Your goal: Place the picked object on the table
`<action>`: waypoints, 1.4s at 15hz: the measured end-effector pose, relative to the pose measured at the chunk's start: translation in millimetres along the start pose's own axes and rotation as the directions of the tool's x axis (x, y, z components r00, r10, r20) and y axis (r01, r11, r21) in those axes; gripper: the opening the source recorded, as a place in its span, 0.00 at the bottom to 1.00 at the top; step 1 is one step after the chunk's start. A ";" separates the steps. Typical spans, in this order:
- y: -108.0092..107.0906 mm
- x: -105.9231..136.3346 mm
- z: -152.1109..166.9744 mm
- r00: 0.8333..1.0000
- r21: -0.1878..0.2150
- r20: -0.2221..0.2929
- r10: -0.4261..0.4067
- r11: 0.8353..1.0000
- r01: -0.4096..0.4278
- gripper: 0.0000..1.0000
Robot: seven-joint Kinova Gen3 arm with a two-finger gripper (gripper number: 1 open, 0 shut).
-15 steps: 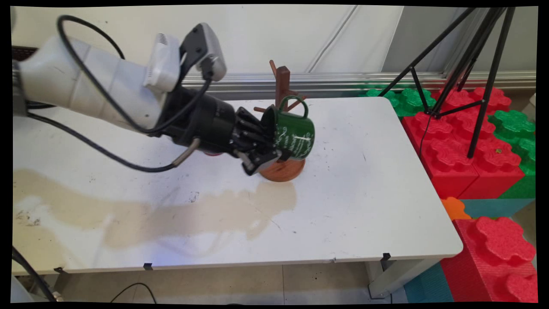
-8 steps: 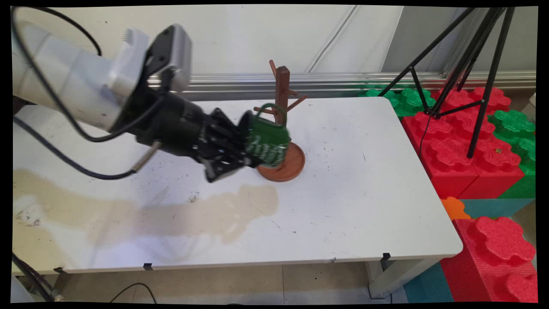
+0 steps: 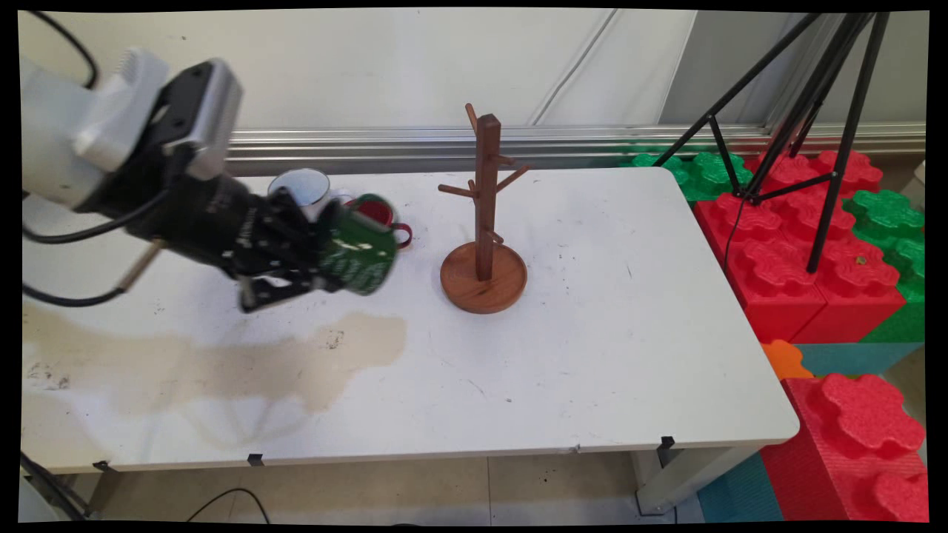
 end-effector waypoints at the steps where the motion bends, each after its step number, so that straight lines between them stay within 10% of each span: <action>1: -2.7 -7.1 -4.5 0.999 0.005 0.032 0.005 1.000 -0.006 0.00; 11: -35.0 -51.4 -6.6 0.963 0.101 0.268 -0.026 0.995 -0.001 0.00; 21: -80.7 -74.5 45.8 0.859 0.138 0.510 -0.046 0.990 -0.029 0.00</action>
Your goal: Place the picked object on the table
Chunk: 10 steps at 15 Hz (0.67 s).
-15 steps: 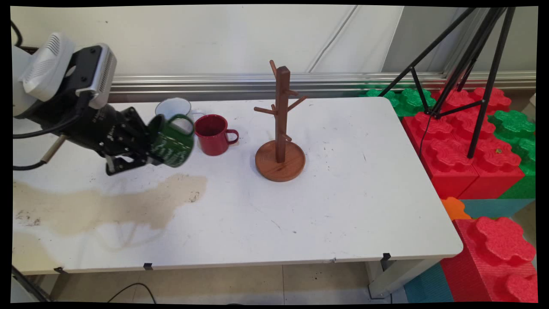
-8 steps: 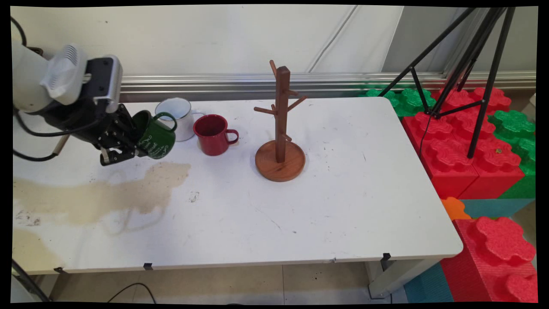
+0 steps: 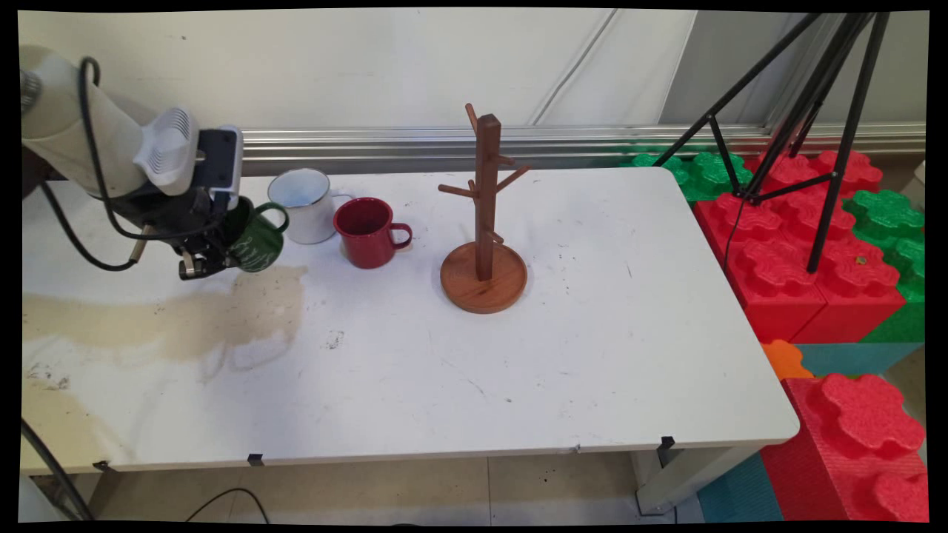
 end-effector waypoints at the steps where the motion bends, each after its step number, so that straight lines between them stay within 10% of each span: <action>1: -3.4 -0.8 6.0 1.000 -0.002 0.026 0.006 1.000 -0.006 0.00; 10: -37.2 -4.8 60.3 0.978 -0.040 0.196 0.077 0.997 -0.070 0.00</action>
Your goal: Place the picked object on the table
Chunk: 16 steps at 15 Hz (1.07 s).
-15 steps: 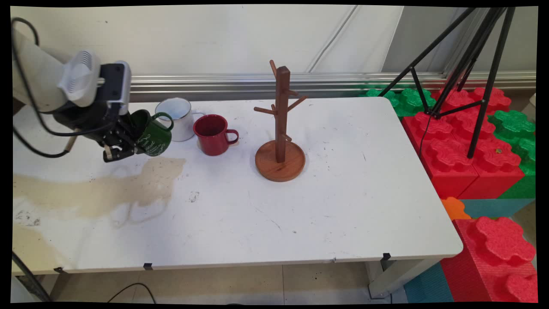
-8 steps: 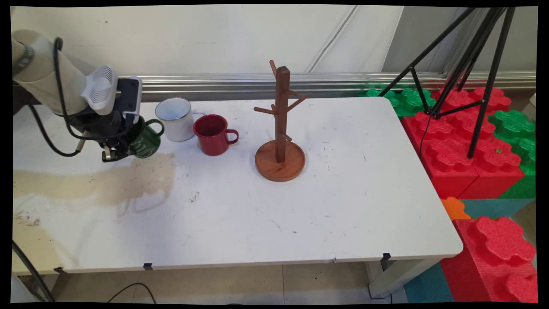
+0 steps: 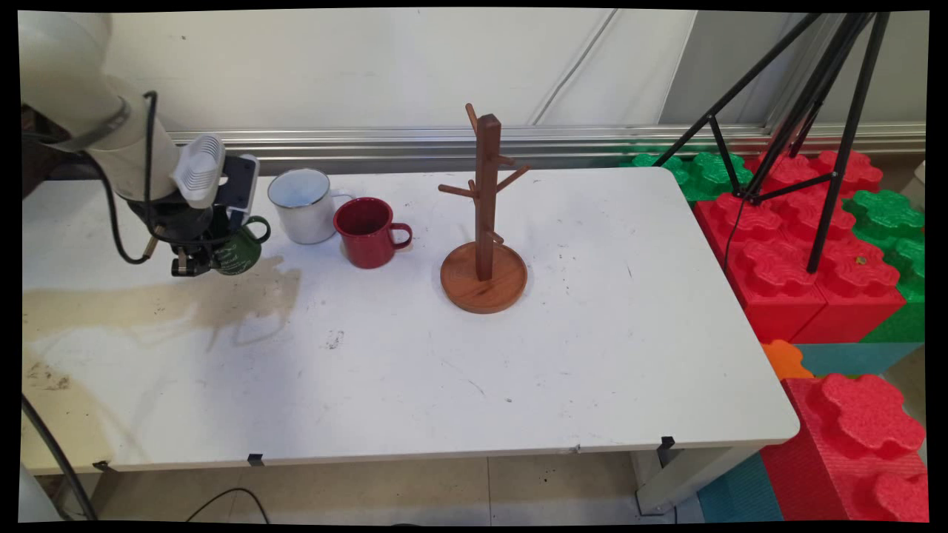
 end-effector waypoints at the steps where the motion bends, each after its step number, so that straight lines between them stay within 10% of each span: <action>1: -3.7 1.7 7.0 1.000 -0.008 0.014 0.013 1.000 -0.013 0.00; 16: -24.0 18.7 69.9 0.991 -0.099 0.077 0.105 0.990 -0.097 0.00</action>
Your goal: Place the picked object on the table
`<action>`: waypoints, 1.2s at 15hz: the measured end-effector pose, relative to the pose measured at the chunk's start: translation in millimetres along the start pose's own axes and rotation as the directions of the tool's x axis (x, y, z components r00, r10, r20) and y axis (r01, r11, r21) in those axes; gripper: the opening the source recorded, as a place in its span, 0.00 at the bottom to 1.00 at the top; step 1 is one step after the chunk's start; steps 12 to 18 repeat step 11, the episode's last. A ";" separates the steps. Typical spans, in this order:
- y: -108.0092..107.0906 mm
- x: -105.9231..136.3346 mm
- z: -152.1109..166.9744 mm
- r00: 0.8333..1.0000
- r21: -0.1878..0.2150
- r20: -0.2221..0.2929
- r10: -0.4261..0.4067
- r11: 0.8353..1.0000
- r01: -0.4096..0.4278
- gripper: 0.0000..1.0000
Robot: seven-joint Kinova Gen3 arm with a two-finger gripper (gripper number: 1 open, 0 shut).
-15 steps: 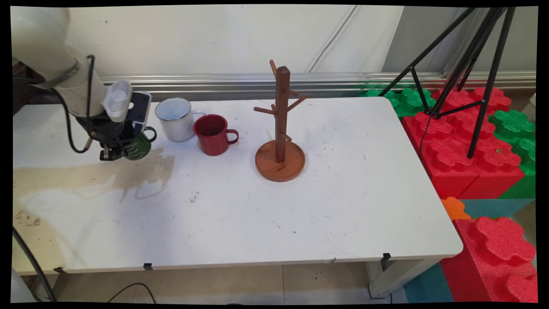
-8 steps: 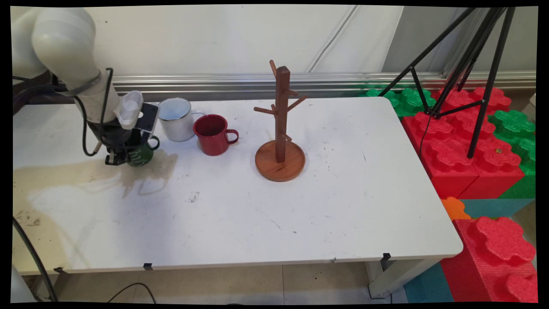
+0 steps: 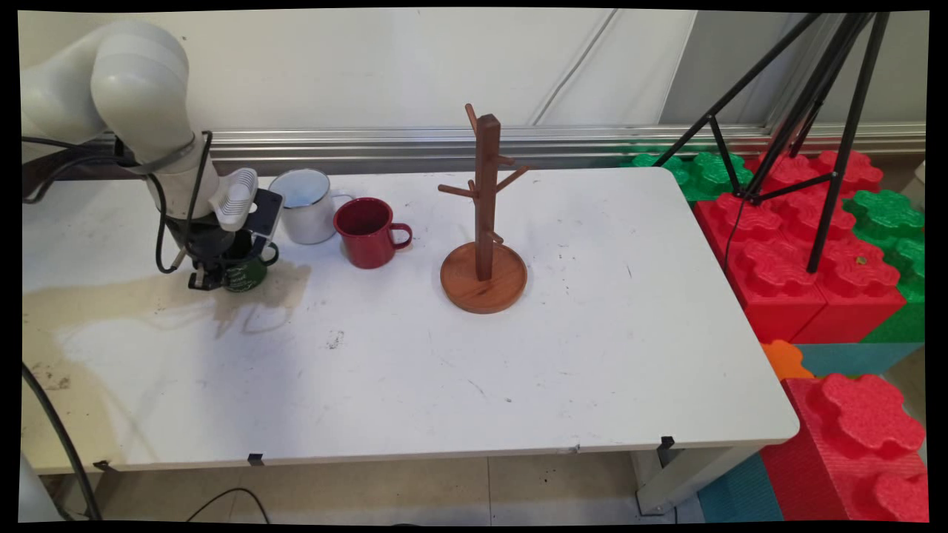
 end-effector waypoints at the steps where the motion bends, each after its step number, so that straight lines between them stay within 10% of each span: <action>1: -1.0 0.9 2.5 1.000 -0.004 0.002 0.004 1.000 -0.004 0.00; 2: -2.0 1.9 5.5 1.000 -0.008 0.005 0.010 1.000 -0.010 0.00; 3: -3.3 2.5 7.2 1.000 -0.009 0.007 0.015 1.000 -0.015 1.00; 18: -11.2 11.2 8.6 0.999 0.008 0.009 0.050 0.999 -0.050 1.00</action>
